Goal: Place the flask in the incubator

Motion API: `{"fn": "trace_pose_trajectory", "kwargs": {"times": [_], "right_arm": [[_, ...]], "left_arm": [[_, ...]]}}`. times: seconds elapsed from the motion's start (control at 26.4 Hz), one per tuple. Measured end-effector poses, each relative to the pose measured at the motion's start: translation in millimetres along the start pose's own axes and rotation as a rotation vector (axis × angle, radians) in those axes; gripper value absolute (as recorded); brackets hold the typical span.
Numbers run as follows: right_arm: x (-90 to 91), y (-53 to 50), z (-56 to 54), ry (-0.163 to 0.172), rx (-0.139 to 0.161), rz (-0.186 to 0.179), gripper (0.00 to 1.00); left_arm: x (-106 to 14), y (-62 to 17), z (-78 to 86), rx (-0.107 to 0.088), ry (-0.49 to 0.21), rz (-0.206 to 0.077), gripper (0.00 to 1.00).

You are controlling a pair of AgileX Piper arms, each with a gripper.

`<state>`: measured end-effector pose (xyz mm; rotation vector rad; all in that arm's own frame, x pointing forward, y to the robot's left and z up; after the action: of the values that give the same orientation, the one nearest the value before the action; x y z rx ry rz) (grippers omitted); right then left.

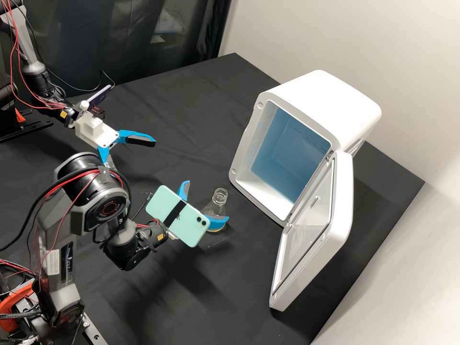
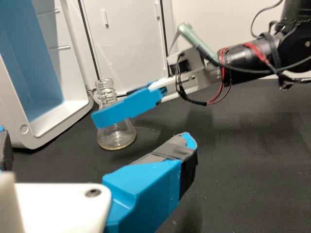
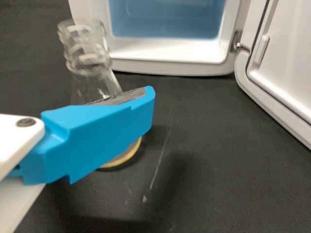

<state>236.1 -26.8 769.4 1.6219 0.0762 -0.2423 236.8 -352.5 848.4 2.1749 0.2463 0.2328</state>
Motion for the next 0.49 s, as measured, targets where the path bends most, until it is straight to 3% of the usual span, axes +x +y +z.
{"fn": "trace_pose_trajectory", "kwargs": {"times": [0.15,0.3,0.49], "right_arm": [[9.5,-1.7,7.4,-0.025,0.0,-0.009,1.0],[19.5,1.9,18.6,-0.066,0.015,0.012,1.0],[23.6,7.3,27.3,-0.094,0.025,0.034,1.0]], "left_arm": [[-0.4,1.5,0.3,0.001,-0.001,0.006,1.0],[-0.2,1.2,2.1,0.004,-0.008,0.005,1.0],[-0.1,1.2,2.7,0.004,-0.01,0.005,1.0]]}}
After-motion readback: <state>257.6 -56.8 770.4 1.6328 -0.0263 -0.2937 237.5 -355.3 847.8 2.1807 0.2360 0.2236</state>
